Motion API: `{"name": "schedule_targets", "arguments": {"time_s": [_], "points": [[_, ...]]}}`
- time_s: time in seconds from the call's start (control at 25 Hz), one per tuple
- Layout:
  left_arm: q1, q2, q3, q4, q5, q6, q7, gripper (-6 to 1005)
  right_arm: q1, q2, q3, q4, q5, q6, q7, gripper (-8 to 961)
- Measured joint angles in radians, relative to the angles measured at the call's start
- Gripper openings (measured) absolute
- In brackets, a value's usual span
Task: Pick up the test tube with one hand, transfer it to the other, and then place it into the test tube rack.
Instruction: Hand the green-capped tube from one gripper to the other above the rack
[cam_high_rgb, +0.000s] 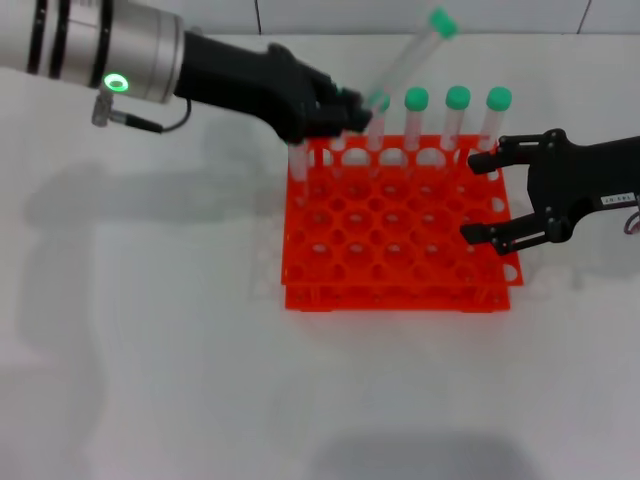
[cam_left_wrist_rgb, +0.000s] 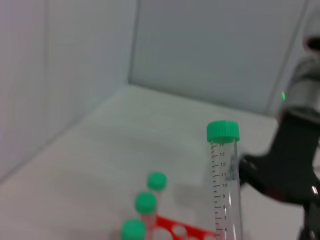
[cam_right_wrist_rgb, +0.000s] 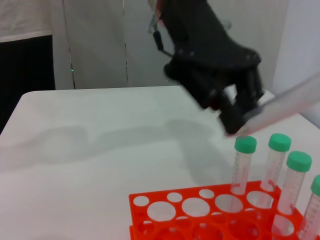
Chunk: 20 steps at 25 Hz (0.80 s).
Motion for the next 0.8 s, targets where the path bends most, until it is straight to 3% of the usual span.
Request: {"name": "schedule_targets", "arguments": {"time_s": [0.32, 0.64, 0.8], "points": [[0.007, -0.026, -0.001, -0.003, 0.076, -0.033, 0.003, 217, -0.019, -0.010, 0.019, 0.000, 0.001, -0.004, 0.007, 869], [0.027, -0.039, -0.006, -0.004, 0.066, -0.056, 0.056, 222, -0.020, -0.052, 0.150, 0.024, 0.011, -0.051, 0.025, 869], [0.038, -0.047, -0.012, -0.004, 0.055, -0.056, 0.095, 225, -0.007, -0.055, 0.222, 0.054, 0.030, -0.062, 0.067, 869]]}}
